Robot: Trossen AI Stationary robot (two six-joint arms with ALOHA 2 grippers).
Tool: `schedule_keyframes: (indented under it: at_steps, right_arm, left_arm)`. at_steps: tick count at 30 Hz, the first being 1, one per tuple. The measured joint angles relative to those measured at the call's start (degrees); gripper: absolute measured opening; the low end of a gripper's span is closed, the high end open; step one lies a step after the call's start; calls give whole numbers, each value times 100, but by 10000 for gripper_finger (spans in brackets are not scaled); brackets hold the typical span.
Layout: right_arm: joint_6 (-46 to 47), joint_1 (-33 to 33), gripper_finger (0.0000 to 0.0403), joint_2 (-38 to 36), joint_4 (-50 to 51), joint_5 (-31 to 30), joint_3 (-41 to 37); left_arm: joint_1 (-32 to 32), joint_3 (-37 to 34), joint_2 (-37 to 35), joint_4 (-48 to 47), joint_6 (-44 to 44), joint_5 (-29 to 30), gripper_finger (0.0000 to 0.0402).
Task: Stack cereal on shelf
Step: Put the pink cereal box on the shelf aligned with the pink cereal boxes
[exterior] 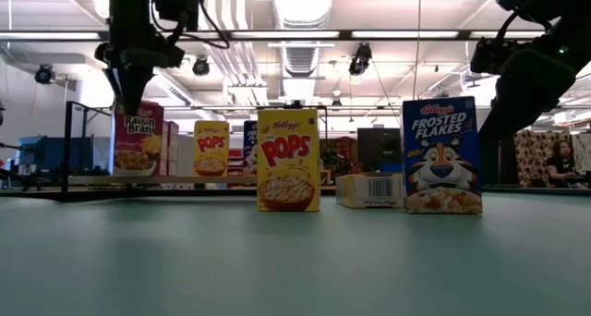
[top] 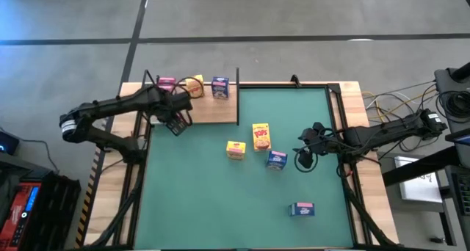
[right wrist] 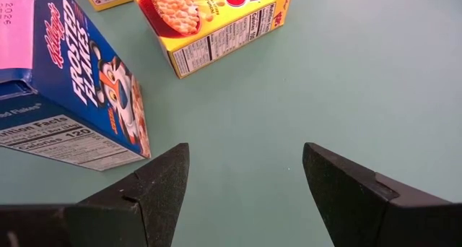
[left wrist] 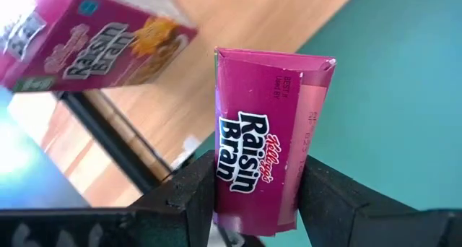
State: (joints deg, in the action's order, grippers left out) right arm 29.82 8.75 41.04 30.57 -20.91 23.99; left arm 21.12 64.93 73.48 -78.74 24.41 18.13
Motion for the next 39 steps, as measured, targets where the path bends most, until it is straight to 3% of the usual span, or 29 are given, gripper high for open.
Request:
schedule_keyframes:
  at_steps: [17,32,39]
  right_arm:
    - [0,1,260,0,0,0,0]
    - [0,0,260,0,2,0,0]
    - [0,-1,260,0,2,0,0]
  left_arm:
    - [751,2,-49,-35,-1005,236,155]
    - [799,0,-51,-17,-1763,514,228]
    - [799,0,-51,-35,-2141,772,240]
